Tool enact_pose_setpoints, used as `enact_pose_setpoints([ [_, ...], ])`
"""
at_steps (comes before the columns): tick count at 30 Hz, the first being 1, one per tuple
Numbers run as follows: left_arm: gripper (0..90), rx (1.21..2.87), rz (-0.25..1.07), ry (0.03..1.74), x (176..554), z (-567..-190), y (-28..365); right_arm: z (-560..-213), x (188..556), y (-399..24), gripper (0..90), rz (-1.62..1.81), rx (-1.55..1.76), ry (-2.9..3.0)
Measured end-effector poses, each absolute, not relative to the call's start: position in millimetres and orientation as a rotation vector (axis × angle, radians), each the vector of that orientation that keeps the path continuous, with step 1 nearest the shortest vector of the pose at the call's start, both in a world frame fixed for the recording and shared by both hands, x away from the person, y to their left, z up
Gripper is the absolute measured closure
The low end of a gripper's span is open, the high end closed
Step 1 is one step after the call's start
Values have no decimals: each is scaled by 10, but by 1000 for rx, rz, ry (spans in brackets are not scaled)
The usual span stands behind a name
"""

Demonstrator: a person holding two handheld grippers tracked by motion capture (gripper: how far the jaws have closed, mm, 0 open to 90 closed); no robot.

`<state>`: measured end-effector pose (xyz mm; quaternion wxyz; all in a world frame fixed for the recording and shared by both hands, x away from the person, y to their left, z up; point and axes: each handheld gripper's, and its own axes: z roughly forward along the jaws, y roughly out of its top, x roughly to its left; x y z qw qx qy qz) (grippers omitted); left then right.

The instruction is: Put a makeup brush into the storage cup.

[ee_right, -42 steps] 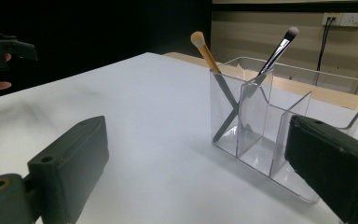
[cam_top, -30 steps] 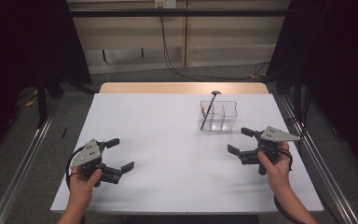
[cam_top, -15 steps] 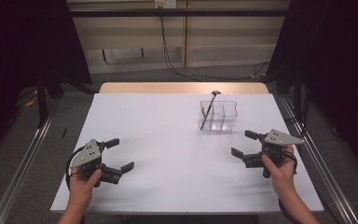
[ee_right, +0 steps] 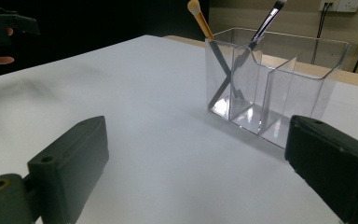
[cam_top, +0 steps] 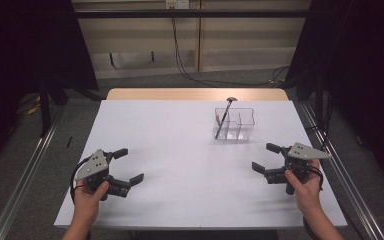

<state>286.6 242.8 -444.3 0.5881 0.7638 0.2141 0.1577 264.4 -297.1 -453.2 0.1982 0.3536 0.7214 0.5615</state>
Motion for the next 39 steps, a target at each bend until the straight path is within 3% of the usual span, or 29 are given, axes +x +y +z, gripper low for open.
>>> enact_pose_setpoints([
  [39,0,1782,364,499,2868,-4446,2421,-4575,2418,-3272,58,1495,1020,2006],
])
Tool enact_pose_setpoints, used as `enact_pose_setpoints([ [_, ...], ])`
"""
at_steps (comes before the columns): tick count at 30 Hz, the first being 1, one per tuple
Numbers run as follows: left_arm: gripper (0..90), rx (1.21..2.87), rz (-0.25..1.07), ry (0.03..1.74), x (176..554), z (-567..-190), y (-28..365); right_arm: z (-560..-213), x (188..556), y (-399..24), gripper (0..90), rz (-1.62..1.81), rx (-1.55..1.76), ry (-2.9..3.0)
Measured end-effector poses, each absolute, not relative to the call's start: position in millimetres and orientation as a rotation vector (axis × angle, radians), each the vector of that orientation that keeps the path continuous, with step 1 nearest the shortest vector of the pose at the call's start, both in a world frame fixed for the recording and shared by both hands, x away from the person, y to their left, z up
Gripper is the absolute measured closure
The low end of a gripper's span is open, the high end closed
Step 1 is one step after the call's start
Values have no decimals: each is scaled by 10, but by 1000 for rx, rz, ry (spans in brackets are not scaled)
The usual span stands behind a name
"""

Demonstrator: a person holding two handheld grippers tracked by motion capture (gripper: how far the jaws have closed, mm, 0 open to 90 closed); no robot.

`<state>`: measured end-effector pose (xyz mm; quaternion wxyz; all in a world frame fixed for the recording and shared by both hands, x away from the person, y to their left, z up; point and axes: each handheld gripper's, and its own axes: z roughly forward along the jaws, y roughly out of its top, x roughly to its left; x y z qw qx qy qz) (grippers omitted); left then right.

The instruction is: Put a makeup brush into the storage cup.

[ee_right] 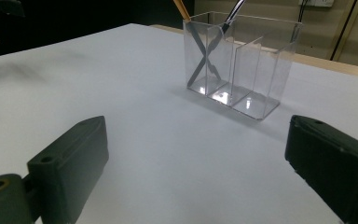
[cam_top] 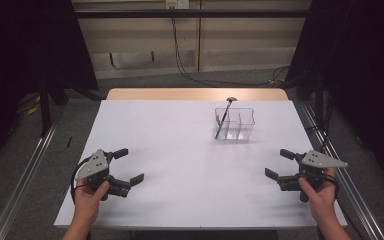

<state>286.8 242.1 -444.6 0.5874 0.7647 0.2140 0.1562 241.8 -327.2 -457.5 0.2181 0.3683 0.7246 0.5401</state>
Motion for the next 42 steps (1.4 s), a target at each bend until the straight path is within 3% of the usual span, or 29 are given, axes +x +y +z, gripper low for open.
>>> enact_pose_setpoints([
  [42,0,1788,359,493,2880,-4454,2414,-4650,2244,-3455,57,1462,1029,1997],
])
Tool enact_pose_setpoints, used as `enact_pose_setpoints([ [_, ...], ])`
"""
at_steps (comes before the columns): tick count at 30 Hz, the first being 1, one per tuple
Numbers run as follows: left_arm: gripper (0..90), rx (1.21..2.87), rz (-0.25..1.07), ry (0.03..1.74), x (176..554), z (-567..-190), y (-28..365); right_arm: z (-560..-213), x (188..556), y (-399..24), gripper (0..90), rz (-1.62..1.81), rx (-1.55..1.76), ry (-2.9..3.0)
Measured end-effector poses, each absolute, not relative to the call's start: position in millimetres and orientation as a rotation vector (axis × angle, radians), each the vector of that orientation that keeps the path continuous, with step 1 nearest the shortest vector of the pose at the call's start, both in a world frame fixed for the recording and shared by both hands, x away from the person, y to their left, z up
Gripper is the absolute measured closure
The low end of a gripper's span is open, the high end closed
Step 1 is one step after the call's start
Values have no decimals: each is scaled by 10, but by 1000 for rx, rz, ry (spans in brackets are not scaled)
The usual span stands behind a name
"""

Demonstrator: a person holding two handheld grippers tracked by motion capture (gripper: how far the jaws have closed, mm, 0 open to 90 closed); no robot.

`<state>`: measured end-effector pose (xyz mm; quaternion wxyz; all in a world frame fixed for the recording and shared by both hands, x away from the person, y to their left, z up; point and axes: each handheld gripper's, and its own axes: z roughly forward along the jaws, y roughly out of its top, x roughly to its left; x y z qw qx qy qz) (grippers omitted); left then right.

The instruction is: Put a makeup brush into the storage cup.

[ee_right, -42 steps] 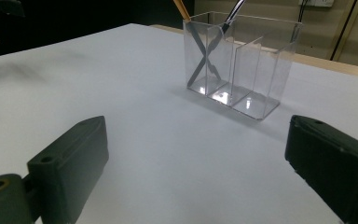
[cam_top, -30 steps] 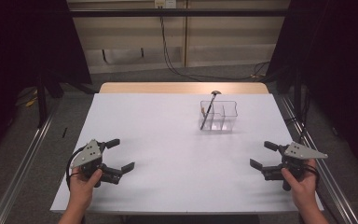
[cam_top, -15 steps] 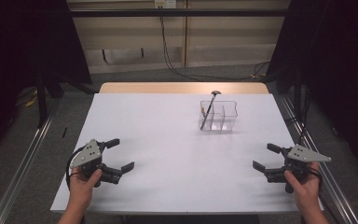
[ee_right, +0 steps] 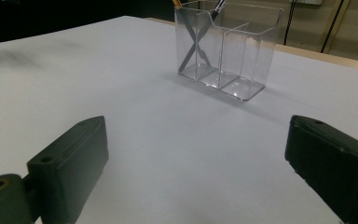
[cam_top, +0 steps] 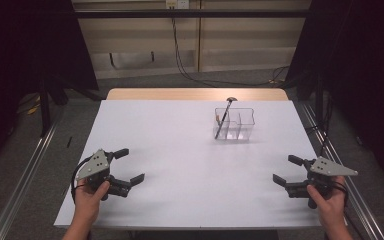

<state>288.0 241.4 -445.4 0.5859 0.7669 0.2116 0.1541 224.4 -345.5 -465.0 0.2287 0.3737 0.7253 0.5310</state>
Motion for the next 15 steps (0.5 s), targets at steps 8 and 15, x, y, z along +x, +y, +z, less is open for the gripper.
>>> enact_pose_setpoints([
  [8,0,1788,359,492,2886,-4454,2410,-4645,2236,-3470,57,1451,1026,1995],
  [15,0,1786,355,492,2892,-4456,2403,-4647,2233,-3475,58,1447,1022,2000],
])
